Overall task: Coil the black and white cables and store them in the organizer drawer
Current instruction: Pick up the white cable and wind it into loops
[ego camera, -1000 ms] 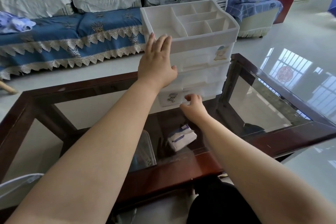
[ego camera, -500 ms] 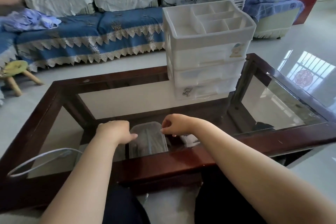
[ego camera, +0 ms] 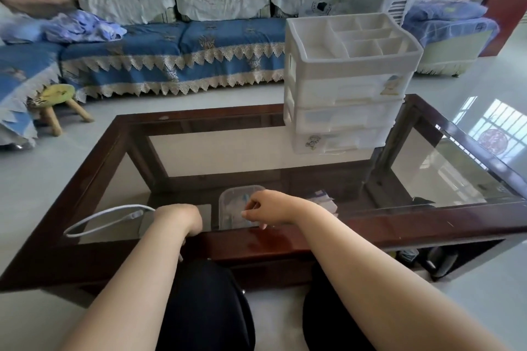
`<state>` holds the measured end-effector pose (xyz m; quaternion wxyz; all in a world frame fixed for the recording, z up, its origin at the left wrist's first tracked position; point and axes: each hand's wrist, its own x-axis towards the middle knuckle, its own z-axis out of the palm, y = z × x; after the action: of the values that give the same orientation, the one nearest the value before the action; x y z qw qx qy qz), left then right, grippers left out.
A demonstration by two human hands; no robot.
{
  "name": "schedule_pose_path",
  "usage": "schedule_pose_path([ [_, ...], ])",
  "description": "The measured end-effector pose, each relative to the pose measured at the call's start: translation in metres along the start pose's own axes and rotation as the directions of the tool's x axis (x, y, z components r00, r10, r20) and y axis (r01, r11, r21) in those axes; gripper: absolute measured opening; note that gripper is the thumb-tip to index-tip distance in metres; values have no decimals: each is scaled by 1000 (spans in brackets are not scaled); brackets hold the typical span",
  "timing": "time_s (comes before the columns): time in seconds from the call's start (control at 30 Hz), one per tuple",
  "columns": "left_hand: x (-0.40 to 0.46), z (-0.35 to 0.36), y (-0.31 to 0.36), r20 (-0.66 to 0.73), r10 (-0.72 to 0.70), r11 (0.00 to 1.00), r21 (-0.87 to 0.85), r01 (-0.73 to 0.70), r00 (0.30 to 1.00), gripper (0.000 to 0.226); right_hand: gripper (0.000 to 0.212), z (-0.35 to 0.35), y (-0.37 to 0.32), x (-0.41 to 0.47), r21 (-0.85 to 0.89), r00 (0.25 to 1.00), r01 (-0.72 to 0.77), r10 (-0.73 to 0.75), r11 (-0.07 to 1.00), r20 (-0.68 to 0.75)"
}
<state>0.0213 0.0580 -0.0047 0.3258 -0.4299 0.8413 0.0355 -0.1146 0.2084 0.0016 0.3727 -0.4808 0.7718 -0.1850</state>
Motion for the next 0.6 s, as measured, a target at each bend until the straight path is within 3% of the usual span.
schedule_pose_path([
  [0.1, -2, 4, -11, -117, 13, 1000, 9, -12, 993, 34, 32, 9, -1, 0, -34, 1000, -19, 19, 999, 18],
  [0.2, -7, 7, -17, -130, -3, 999, -38, -2, 991, 40, 30, 12, 1, 3, -40, 999, -44, 44, 998, 19],
  [0.3, -9, 8, -17, -188, -7, 980, -196, -30, 982, 36, 25, 17, 1, 6, 21, 997, -61, 62, 998, -42],
  [0.43, -14, -7, -13, -302, 31, 794, -571, -207, 953, 28, 29, 23, -11, 19, 365, 982, -6, 75, 931, -175],
  [0.53, -32, -29, 5, -362, 146, 714, -605, -351, 921, 34, 47, 30, -21, 27, 633, 997, 2, 46, 774, -60],
  [0.6, -44, -39, 19, -415, 201, 661, -611, -436, 887, 35, 34, 37, -26, 28, 740, 999, 18, 12, 673, -35],
])
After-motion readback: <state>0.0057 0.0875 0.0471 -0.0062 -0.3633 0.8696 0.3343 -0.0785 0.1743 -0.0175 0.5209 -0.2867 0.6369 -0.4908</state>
